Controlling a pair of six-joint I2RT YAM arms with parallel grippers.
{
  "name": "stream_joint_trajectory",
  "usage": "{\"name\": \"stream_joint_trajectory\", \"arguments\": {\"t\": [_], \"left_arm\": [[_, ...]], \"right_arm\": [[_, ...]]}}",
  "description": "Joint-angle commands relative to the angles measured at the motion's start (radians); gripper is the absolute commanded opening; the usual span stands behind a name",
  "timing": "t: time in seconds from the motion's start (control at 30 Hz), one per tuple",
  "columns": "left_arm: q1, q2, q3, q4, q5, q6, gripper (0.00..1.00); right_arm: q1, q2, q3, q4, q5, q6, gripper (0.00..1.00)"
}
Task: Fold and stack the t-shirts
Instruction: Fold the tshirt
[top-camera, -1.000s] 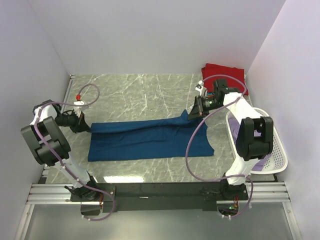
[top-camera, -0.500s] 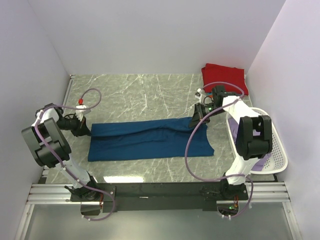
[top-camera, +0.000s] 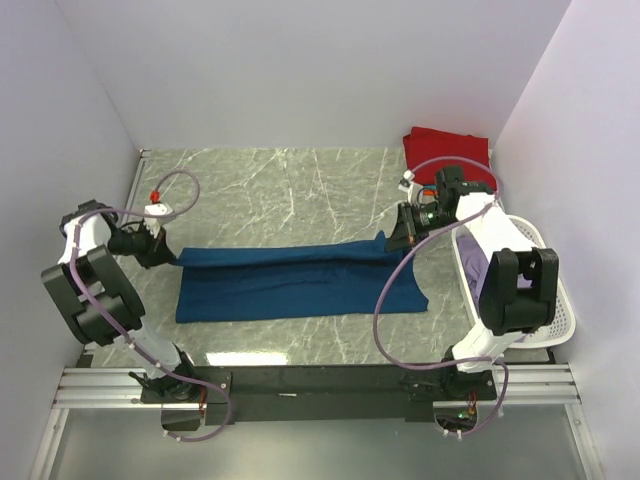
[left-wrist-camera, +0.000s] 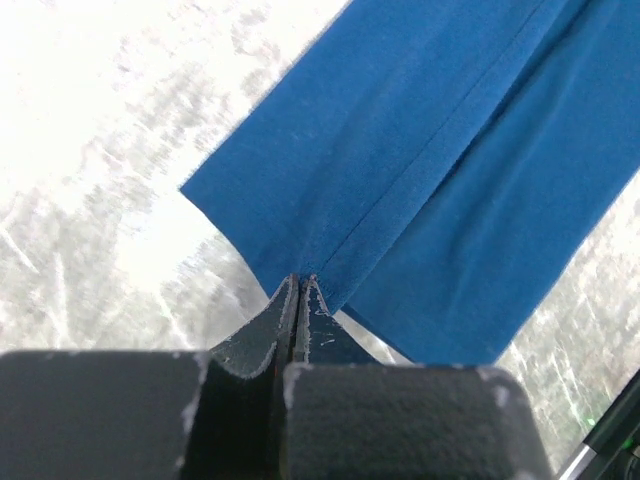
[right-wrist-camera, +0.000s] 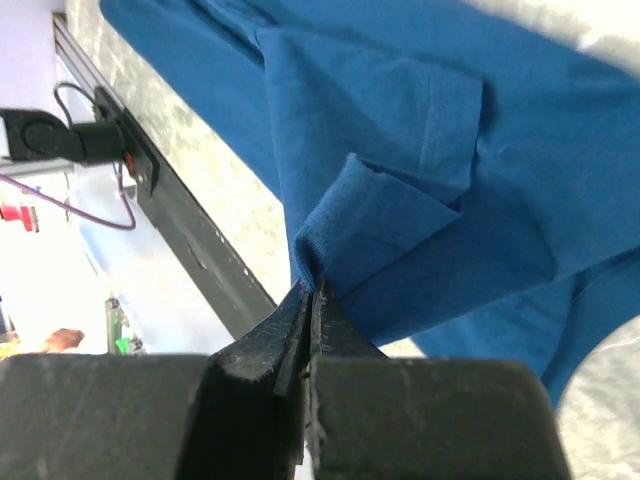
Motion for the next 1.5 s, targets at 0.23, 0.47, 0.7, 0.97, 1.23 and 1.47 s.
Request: {"name": "stream_joint_trajectory", "arguments": {"t": [0.23, 0.47, 0.7, 0.97, 1.23, 1.47], "left_arm": [[0.007, -0.029, -0.237, 0.098, -0.130, 0.092, 0.01], [0.009, 0.011, -0.267, 0.172, -0.173, 0.051, 0.04], [0.007, -0.044, -0.170, 0.022, -0.087, 0.101, 0.40], [-0.103, -0.157, 0.025, -0.063, 0.065, 0.037, 0.51], [-0.572, -0.197, -0.022, 0.357, 0.099, -0.299, 0.52], [-0.969, -0.020, 0.062, 0.677, 0.042, -0.563, 0.50]], "right_arm": [[-0.008, 0.047, -0.200, 0.084, 0.084, -0.048, 0.00], [-0.006, 0.103, -0.212, 0.090, 0.110, -0.058, 0.00], [0.020, 0.118, -0.195, 0.018, 0.107, -0.109, 0.00], [0.081, 0.152, -0.203, -0.043, 0.159, -0.141, 0.09], [0.017, 0.149, -0.154, -0.250, 0.040, -0.285, 0.37], [-0.109, 0.113, -0.063, -0.214, 0.046, -0.212, 0.41]]}}
